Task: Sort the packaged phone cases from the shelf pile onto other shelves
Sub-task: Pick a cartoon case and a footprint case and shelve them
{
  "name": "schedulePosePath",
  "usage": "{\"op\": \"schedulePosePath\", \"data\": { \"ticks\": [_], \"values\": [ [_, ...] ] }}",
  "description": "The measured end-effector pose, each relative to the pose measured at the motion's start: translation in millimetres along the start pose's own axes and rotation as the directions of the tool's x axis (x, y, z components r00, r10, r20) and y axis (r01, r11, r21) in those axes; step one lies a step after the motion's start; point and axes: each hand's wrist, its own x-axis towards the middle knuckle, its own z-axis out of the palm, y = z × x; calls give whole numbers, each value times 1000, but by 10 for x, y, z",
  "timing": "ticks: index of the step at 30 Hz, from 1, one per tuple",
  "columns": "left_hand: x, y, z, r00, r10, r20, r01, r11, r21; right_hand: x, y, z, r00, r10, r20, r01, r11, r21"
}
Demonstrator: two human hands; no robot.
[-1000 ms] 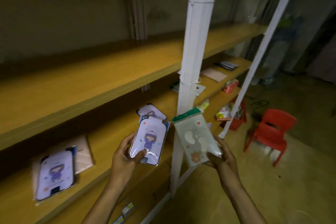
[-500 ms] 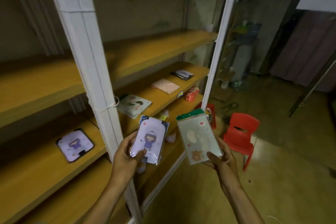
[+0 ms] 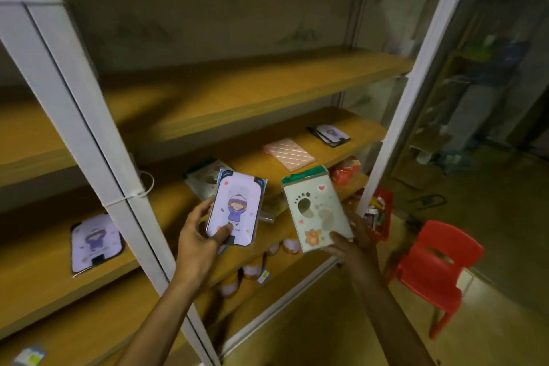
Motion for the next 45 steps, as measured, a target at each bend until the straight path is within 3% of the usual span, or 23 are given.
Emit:
{"op": "schedulePosePath", "data": {
  "ticks": [12,18,25,30,31,34,40,45],
  "values": [
    [810,-166,43,946,3,-325,-2,1000,3,1624,170,785,951,151,270,-133,988,-84],
    [807,-155,-85,865,-15,-501,57,996,68,1986,324,1444,865,255,432,-233,967,-103],
    [691,-13,57,802,37,-596,39,993,114,2106,512,1891,747,306,590,-190,949,-252],
    [618,-29,142,767,11,-642,49,996,76,2098,508,1866,709,249,660,16,930,-367],
    [612,-26,161,769,11,-639,50,996,77,2121,510,1829,719,222,659,112,898,-425],
    [599,-38,213,772,7,-635,61,994,85,2244,457,1685,707,166,687,434,665,-608],
    [636,-159,280,809,-31,-587,99,991,84,2434,204,1342,636,58,769,622,552,-556],
    [882,-256,538,866,-62,-496,96,994,43,2626,59,883,663,-36,748,679,449,-581]
  ]
}}
